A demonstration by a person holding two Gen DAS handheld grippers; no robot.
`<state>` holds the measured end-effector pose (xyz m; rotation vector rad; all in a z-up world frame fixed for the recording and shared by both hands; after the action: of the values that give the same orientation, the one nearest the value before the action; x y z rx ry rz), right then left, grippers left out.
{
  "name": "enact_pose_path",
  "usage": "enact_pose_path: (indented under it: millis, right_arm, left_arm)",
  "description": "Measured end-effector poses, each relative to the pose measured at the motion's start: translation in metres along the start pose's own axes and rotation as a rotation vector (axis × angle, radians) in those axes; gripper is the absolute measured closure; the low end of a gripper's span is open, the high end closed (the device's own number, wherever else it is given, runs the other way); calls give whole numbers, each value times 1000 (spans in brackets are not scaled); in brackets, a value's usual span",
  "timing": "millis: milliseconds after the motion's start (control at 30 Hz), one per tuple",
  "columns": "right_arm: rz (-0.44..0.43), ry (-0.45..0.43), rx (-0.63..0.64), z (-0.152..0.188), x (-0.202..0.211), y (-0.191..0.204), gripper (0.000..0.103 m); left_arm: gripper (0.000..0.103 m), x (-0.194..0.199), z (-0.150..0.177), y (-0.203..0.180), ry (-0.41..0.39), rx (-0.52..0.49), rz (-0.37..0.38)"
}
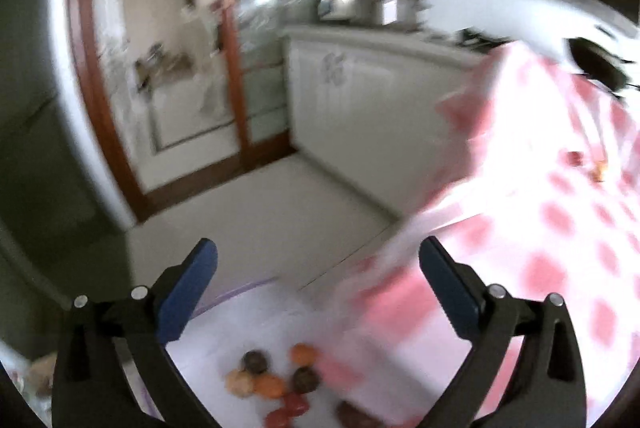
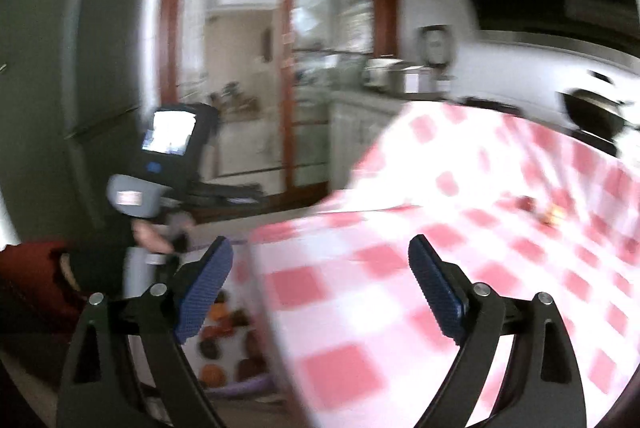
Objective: Organize fruits
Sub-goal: 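Move both open tools back toward the small tomato and yellow melon, then grasp the yellow melon with the right tool while the left tool grasps the small tomato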
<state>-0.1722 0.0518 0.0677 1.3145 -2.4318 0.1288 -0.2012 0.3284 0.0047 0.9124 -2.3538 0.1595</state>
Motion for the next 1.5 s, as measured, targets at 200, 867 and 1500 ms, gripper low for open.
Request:
enact_pose_path:
  millis: [200,867,1500]
  right_arm:
    - [210,-54,-114,-8,25,-116,16]
    - [512,8,-487,38,2,-355,16]
    - [448,309,-405,-9,-247,-380,17]
  left_arm:
    - [2,16,-46,-160,-10,-109,311]
    - [2,-127,-117,-446,37,28,500]
    - [2,-164,-131,-340,-5,300,339]
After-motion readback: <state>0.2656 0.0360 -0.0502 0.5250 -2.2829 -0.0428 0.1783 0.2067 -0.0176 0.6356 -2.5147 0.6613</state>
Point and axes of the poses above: each gripper's, at about its wrist camera, not at the fingertips, and x roughly against the way its jaws point, y to its left, z to its underside, the point moved 10 cm from there along -x, roughly the way its jaws point, and after that the axes turned 6 degrees about -x, right-handed, at the moved point
